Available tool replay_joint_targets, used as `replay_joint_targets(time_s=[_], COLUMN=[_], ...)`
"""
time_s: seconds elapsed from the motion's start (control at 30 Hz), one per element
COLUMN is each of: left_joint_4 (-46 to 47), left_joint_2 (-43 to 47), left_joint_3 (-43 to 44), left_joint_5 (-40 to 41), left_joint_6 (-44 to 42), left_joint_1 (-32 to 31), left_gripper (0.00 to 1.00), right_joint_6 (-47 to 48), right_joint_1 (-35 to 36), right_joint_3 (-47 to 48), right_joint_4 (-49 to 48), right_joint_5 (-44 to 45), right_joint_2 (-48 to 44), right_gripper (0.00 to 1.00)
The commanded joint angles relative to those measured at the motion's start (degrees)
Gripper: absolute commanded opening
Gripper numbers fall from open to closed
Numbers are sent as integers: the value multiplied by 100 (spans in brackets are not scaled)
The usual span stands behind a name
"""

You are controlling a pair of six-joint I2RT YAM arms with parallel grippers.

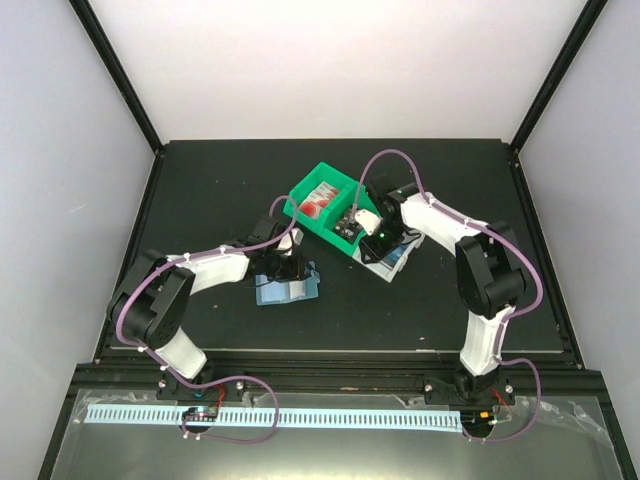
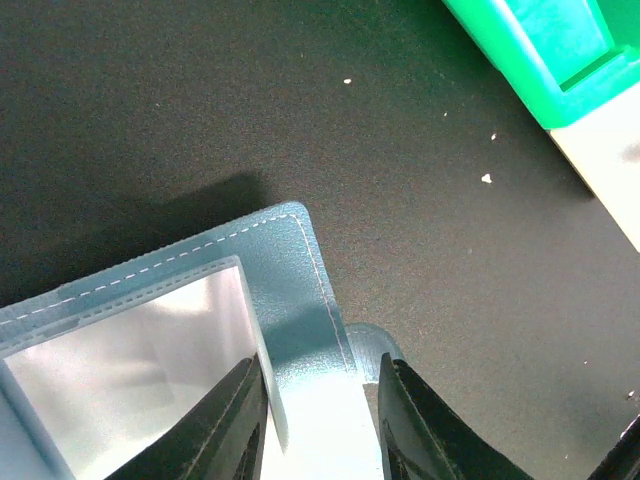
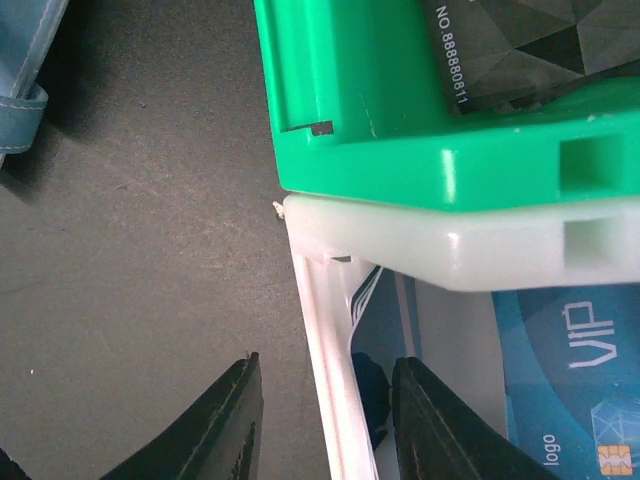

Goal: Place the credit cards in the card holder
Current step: Pick up the credit card from the storage box.

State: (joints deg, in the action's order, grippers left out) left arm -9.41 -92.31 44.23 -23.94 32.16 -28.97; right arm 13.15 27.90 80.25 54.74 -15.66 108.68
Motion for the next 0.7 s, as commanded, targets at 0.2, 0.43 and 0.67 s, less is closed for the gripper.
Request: replay_joint_targets(time_s=[0.2, 0.43, 0.67], left_joint_4=[-8, -27, -24], left_joint_2=[11, 25, 55], left_joint_3=[160, 143, 121], left_joint_5=[110, 131, 144], left_joint_6=[1, 3, 3], left_joint_1=[-41, -47, -54], left_gripper=[33, 33, 33], right_joint_6=[13, -18, -56], right_joint_1=[14, 15, 17], right_joint_3=[105, 105, 96], right_joint_4=[108, 74, 46], right_joint_5=[-96, -28, 16], right_joint_2=[-177, -228, -310], right_gripper=[28, 19, 14])
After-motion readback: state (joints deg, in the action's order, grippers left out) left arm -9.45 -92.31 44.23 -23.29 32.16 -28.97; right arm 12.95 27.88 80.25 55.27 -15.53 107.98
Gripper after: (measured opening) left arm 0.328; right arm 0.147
